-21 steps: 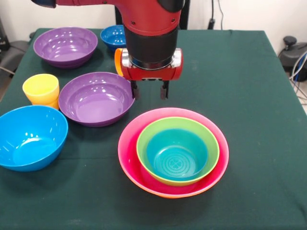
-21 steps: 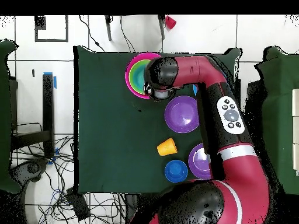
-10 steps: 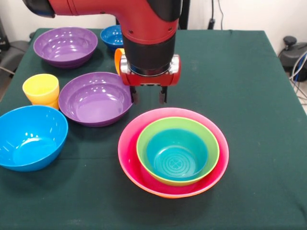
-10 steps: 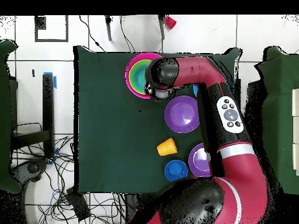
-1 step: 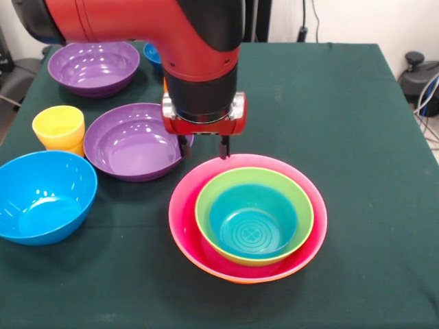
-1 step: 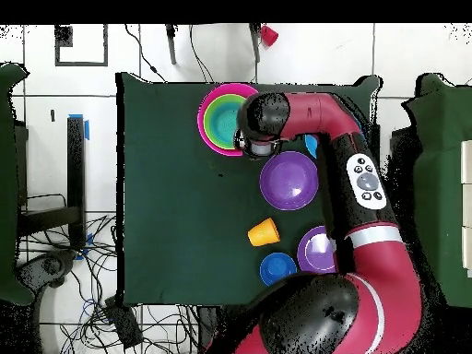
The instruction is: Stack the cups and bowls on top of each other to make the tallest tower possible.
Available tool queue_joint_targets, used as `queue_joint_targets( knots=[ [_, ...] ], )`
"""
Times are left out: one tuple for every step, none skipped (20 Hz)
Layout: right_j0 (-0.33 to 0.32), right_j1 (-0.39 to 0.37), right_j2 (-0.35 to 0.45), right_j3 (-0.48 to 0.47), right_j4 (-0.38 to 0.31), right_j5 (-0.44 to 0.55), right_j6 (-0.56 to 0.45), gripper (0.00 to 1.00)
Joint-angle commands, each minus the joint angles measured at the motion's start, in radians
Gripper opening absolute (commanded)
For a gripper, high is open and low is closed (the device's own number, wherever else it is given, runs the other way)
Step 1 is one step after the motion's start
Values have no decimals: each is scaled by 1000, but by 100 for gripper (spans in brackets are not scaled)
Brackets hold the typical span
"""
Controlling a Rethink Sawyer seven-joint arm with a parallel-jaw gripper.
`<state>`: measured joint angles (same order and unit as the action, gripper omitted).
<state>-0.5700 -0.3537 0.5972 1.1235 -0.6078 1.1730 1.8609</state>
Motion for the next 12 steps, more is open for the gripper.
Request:
queue_joint_targets(
  knots=[
    [-9, 20, -3, -44, -88, 3, -353, 100],
    [-9, 21, -3, -47, -90, 4, -354, 100],
    [-8, 23, -2, -48, -91, 4, -352, 100],
    [-7, 25, -1, -48, -92, 4, -350, 100],
    [-7, 24, -1, -47, -93, 3, -350, 100],
    [-8, 25, 1, -45, -93, 3, -354, 100],
    [-8, 24, 1, -43, -94, 3, -355, 100],
    [-9, 17, -2, -35, -95, 7, -354, 100],
    [-8, 11, -4, -29, -94, 10, -350, 100],
    [-6, -3, -10, -13, -92, 15, -335, 100],
    [-5, -15, -13, 1, -91, 15, -327, 100],
    [0, -33, -18, 21, -96, 1, -312, 100]
  ],
)
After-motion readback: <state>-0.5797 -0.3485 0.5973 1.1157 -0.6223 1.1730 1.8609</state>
